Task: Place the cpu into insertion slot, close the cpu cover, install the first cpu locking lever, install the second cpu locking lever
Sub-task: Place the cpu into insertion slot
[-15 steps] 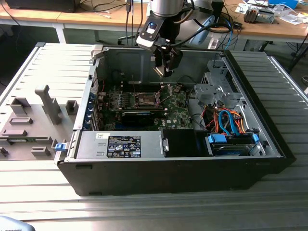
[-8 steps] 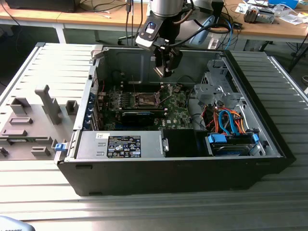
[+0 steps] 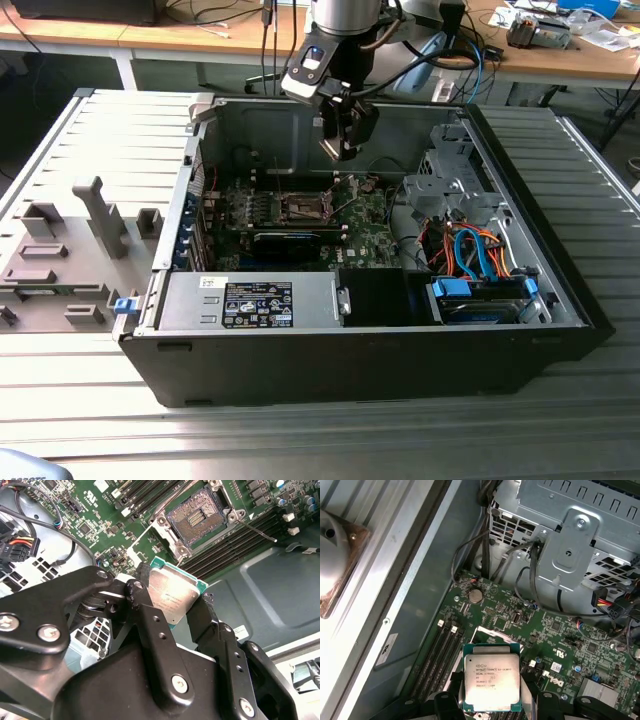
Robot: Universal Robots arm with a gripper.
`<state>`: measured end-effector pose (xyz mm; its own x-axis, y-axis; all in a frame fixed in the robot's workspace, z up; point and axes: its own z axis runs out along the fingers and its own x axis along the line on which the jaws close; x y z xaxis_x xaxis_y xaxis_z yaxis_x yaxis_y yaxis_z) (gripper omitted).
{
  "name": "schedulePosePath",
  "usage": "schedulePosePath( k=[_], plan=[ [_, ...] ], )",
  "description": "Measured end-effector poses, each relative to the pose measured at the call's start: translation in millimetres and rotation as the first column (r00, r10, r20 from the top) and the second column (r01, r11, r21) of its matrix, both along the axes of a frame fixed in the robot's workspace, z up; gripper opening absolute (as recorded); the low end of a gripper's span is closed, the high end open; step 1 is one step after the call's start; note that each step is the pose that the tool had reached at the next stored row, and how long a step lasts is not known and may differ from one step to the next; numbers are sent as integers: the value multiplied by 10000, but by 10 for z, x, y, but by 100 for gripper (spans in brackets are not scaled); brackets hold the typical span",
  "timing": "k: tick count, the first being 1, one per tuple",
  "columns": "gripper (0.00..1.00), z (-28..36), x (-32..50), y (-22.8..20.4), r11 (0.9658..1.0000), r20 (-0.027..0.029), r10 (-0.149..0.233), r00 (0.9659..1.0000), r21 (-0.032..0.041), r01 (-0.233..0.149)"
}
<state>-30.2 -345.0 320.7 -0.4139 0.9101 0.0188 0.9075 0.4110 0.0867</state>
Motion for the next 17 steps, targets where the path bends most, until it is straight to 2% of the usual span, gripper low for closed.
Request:
schedulePosePath(
  k=[17],
  plan=[
    [54, -2, 0, 0, 9998, 0, -182, 9998, 0, 182]
  ],
)
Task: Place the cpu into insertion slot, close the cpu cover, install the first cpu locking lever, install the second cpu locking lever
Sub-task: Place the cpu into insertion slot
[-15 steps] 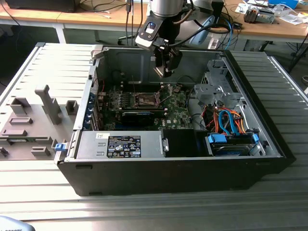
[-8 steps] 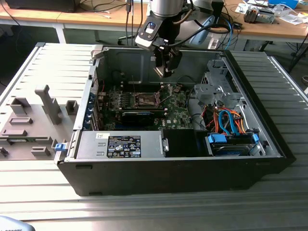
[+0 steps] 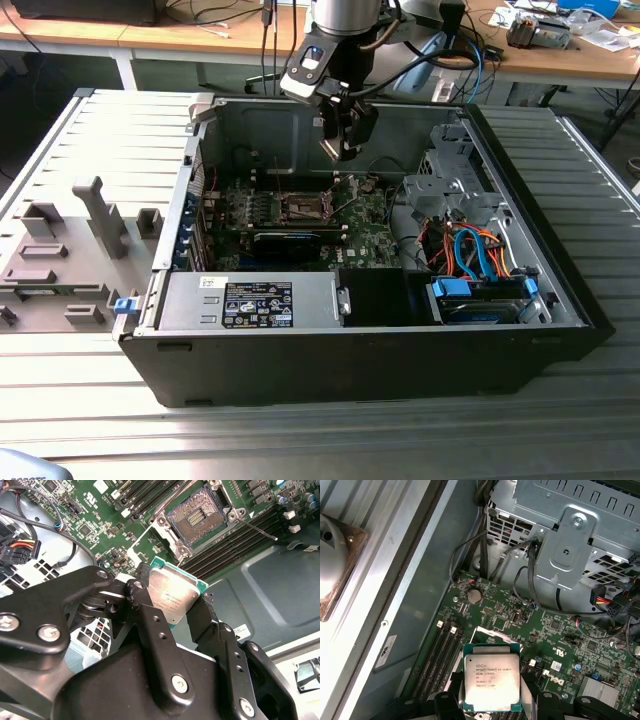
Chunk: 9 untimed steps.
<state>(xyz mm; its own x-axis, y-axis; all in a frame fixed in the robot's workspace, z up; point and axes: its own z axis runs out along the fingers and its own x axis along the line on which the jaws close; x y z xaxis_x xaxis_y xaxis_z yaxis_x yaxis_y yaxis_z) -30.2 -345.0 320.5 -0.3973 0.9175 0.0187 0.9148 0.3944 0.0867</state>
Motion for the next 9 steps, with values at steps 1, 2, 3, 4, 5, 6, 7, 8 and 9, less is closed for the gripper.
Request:
schedulePosePath(
  k=[1, 2, 3, 4, 5, 6, 7, 8, 9],
  plan=[
    [54, 0, 0, 0, 10000, 0, -8, 10000, 0, 8],
    [54, 0, 0, 0, 10000, 0, -17, 10000, 0, 17],
    [54, 0, 0, 0, 10000, -1, -33, 10000, 0, 33],
    [54, 0, 0, 0, 10000, 0, -41, 10000, 0, 41],
    [54, 0, 0, 0, 10000, -1, -50, 10000, 0, 50],
    [54, 0, 0, 0, 10000, 0, -57, 10000, 0, 57],
    [54, -1, 0, 0, 10000, -1, -65, 10000, 0, 65],
    [54, -1, 0, 0, 10000, 0, -80, 10000, 0, 80],
    [54, -1, 0, 0, 10000, -1, -100, 10000, 0, 100]
  ],
)
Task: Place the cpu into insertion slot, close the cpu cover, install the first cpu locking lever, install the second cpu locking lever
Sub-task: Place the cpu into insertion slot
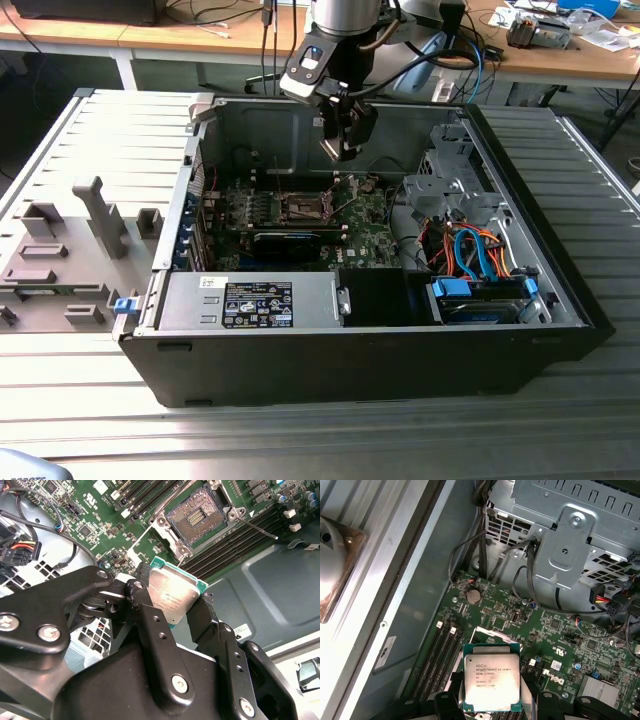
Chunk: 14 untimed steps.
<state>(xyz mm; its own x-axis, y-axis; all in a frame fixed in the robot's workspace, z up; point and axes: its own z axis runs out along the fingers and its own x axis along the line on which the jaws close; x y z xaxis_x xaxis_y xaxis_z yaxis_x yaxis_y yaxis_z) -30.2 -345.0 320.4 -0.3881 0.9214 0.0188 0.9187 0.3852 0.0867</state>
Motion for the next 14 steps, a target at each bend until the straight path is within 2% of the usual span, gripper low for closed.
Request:
schedulePosePath(
  k=[14],
  plan=[
    [54, -2, 0, 0, 9998, 0, -180, 9998, 0, 180]
  ],
)
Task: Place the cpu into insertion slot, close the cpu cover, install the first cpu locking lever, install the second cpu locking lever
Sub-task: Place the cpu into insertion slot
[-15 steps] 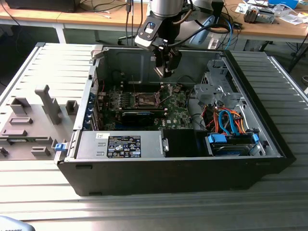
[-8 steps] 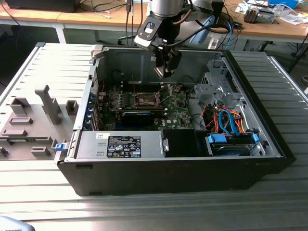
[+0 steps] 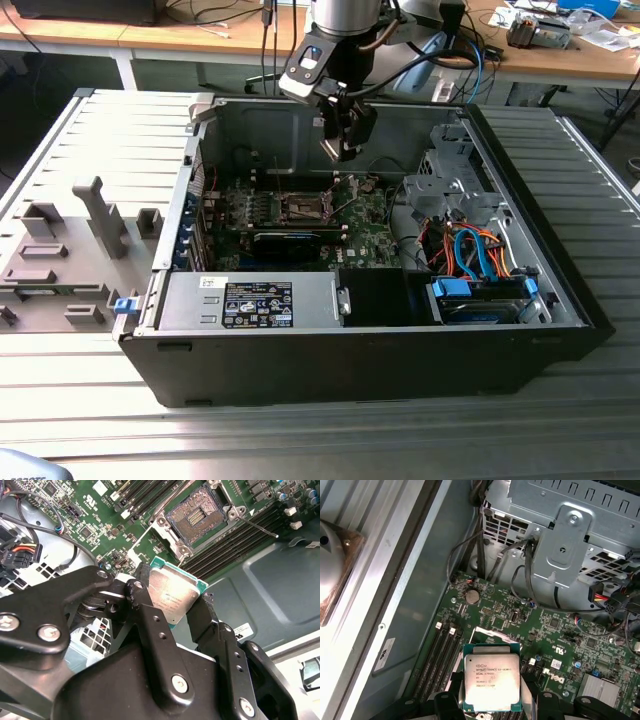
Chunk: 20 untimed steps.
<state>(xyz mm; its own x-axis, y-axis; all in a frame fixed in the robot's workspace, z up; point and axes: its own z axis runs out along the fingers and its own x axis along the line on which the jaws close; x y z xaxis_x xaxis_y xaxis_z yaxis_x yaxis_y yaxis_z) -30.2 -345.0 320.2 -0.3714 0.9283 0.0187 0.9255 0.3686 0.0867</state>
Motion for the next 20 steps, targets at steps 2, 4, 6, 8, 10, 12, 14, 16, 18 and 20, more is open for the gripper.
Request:
schedulePosePath(
  k=[2, 4, 6, 8, 10, 12, 14, 16, 18, 20],
  plan=[
    [54, 0, 0, 0, 10000, 0, -18, 10000, 0, 18],
    [54, 0, 0, 0, 10000, 0, -38, 10000, 0, 38],
    [54, -1, 0, 0, 10000, 0, -58, 10000, 0, 58],
    [54, -1, 0, 0, 10000, 0, -76, 10000, 0, 76],
    [54, -1, 0, 0, 9999, 0, -106, 9999, 0, 106],
    [54, -1, 0, 0, 9999, 0, -129, 9999, 0, 129],
    [54, -2, 0, 0, 9999, 0, -155, 9999, 0, 155],
    [54, -2, 0, 0, 9999, -1, -171, 9999, 0, 171],
    [54, -2, 0, 0, 9998, 0, -190, 9998, 0, 190],
    [54, -2, 0, 0, 9998, 0, -209, 9998, 0, 209]
  ],
)
